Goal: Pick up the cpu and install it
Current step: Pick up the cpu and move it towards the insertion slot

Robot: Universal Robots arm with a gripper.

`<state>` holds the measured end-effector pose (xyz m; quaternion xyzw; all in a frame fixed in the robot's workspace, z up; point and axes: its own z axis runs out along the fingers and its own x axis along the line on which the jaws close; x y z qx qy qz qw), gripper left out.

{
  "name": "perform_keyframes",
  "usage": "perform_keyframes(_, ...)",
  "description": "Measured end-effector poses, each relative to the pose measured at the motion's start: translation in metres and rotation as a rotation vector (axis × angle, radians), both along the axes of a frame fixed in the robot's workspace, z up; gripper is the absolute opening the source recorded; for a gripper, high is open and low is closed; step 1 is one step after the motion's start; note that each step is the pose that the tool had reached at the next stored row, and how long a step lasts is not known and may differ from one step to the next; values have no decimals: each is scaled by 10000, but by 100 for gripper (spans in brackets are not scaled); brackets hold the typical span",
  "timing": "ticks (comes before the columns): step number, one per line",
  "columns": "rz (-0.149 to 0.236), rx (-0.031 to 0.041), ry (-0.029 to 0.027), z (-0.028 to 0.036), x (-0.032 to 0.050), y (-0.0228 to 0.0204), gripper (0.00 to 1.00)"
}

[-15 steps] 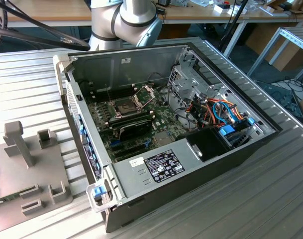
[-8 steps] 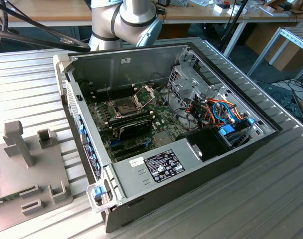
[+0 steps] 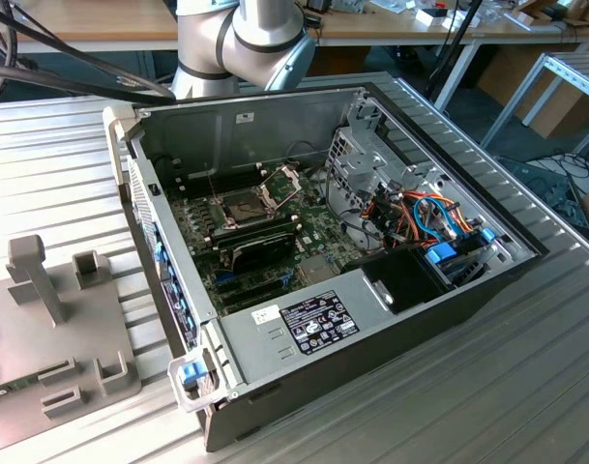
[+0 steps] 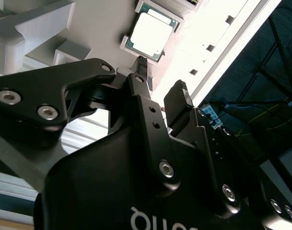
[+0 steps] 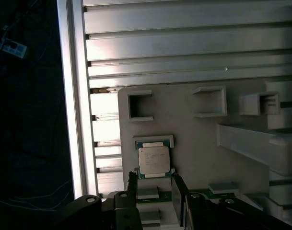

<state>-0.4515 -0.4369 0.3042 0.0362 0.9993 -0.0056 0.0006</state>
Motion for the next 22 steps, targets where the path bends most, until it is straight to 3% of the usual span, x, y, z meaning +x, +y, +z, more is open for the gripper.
perform_keyframes(8,0,0,0,-9,0,0,42)
perform_keyframes(22,0,-1,1,-86,0,0,42)
